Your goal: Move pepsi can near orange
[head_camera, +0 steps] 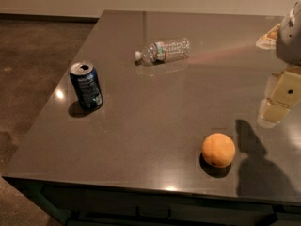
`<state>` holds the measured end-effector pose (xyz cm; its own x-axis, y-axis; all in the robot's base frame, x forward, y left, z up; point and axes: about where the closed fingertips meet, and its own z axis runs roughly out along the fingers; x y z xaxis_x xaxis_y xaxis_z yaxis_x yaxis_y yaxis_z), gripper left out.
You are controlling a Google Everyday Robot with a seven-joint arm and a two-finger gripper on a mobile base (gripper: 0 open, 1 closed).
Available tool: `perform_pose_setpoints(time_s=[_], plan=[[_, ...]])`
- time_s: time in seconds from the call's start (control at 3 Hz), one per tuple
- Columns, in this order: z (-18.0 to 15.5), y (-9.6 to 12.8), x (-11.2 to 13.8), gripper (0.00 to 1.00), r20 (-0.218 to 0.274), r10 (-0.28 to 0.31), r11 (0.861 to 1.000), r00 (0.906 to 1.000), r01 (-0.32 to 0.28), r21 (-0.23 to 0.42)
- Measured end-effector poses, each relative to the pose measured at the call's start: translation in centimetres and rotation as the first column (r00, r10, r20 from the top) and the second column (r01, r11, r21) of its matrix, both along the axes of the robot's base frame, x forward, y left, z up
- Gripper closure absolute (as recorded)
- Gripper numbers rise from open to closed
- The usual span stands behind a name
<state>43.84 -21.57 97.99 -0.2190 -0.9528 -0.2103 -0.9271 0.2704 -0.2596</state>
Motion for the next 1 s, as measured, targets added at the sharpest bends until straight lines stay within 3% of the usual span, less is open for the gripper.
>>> perform_pose_setpoints(time_s=[0.33,0.67,1.0], plan=[[0.0,0.0,0.0,0.00,0.000,0.000,1.000,1.0000,0.000,0.000],[0.0,1.7,0.7,0.00,-0.012,0.028,0.999,0.9995,-0.028,0.039],[0.0,5.6,1.8,0.00,-0.004,0.078,0.991,0.9970,-0.077,0.114]])
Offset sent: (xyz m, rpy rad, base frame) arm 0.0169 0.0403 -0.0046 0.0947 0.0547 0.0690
